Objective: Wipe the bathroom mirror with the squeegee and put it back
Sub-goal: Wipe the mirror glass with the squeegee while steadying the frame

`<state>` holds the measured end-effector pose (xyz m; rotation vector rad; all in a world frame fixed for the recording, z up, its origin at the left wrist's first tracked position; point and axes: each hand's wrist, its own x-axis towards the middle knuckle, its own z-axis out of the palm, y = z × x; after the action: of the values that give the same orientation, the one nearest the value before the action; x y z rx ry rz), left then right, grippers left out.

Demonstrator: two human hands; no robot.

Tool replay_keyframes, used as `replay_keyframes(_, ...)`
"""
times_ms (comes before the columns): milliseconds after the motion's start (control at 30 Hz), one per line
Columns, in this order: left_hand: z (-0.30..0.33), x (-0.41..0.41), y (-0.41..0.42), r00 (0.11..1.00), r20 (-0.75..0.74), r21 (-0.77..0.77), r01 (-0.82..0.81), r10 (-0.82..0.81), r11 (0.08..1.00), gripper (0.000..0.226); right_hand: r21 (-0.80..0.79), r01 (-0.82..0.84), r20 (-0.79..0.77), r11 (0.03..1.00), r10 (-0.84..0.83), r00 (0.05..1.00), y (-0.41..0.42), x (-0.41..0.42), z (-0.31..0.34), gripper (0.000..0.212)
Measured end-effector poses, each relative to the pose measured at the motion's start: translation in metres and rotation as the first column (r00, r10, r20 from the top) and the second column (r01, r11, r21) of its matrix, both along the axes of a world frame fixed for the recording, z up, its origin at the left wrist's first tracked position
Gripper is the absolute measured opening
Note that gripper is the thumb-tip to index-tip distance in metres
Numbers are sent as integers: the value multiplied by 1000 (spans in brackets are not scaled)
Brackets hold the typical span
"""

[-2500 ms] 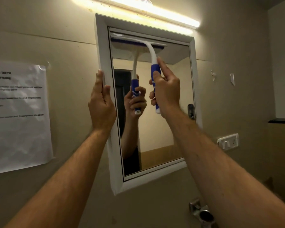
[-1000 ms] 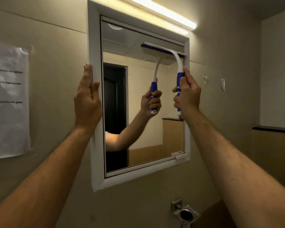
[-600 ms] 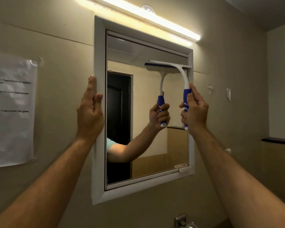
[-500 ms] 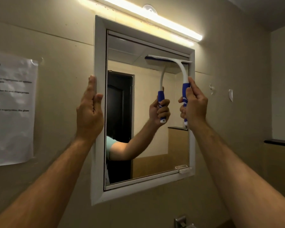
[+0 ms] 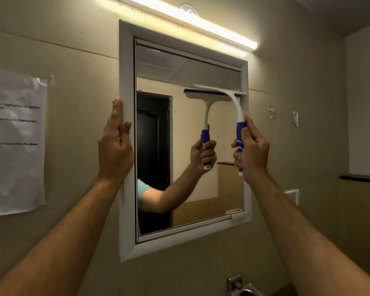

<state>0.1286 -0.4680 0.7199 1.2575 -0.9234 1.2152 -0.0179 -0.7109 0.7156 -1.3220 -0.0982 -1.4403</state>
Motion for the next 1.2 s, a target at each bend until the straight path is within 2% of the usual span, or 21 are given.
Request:
replay_keyframes(133, -3, 3, 1, 1000, 3, -11, -8, 8, 1000, 50, -1, 43, -37, 999, -43, 998, 0, 1, 7, 33)
replay_keyframes(267, -6, 0, 0, 999, -9, -29, 39, -39, 999, 49, 44, 25, -74, 999, -22, 997, 5, 0, -46, 25)
replay_keyframes(400, -6, -4, 0, 998, -19, -11, 63, -63, 998, 49, 86, 44, -112, 995, -34, 993, 16, -5, -78, 27)
replay_keyframes(500, -6, -5, 0, 997, -30, -4, 75, -75, 997, 50, 92, 74, -106, 993, -64, 992, 18, -9, -67, 30)
replay_keyframes(700, -16, -7, 0, 995, -46, 3, 85, -85, 996, 51, 86, 28, -106, 996, -19, 994, 15, -8, -38, 33)
replay_keyframes(833, -26, -4, 0, 994, -49, 14, 97, -96, 995, 52, 107, 28, -149, 994, -11, 989, 15, -8, -80, 31)
replay_keyframes(1033, -29, -8, -1, 994, -56, 1, 90, -90, 996, 51, 151, 3, -203, 989, 28, 979, 18, -18, -143, 46)
replay_keyframes(1200, -29, -7, -1, 996, -52, 8, 71, -71, 997, 51, 122, 47, -181, 991, -24, 983, 16, -19, -104, 40)
